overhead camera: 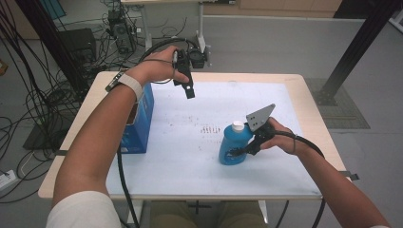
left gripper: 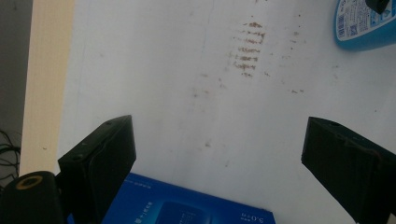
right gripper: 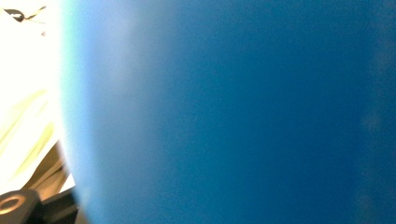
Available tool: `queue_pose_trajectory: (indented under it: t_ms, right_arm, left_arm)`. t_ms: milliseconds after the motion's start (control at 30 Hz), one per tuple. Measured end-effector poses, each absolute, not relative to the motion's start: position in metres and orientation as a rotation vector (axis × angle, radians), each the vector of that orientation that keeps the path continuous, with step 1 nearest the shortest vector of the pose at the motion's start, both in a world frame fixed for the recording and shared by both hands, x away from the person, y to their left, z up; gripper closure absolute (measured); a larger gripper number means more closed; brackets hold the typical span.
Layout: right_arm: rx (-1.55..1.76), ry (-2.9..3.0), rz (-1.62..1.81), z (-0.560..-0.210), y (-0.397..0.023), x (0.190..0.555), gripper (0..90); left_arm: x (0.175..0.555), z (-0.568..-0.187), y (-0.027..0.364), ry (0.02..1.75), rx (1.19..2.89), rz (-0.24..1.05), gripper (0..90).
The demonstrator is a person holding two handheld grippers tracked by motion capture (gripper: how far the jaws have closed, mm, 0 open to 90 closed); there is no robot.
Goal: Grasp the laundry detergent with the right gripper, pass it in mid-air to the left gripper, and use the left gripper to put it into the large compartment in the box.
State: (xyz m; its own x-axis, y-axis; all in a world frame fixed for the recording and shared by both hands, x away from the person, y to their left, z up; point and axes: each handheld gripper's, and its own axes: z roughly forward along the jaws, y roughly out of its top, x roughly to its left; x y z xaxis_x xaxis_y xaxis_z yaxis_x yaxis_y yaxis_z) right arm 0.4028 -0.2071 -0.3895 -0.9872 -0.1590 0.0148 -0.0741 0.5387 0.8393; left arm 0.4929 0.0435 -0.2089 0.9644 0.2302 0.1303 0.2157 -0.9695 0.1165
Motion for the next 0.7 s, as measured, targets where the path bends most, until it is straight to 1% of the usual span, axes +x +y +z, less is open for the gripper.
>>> queue_pose_trajectory:
  t_ms: [433, 633, 700]
  right_arm:
    - [0.141, -2.673, -1.491, -0.388, -0.208, 0.398, 43.3]
    - [0.117, -2.685, -1.502, -0.379, -0.208, 0.395, 43.3]
    - [0.115, -2.684, -1.508, -0.375, -0.207, 0.394, 43.3]
  left_arm:
    - [0.473, -0.204, 0.045, 0.331, 3.01, 0.231, 9.0]
    - [0.459, -0.197, 0.045, 0.321, 3.007, 0.217, 8.9]
    - [0.454, -0.194, 0.044, 0.332, 2.995, 0.191, 8.9]
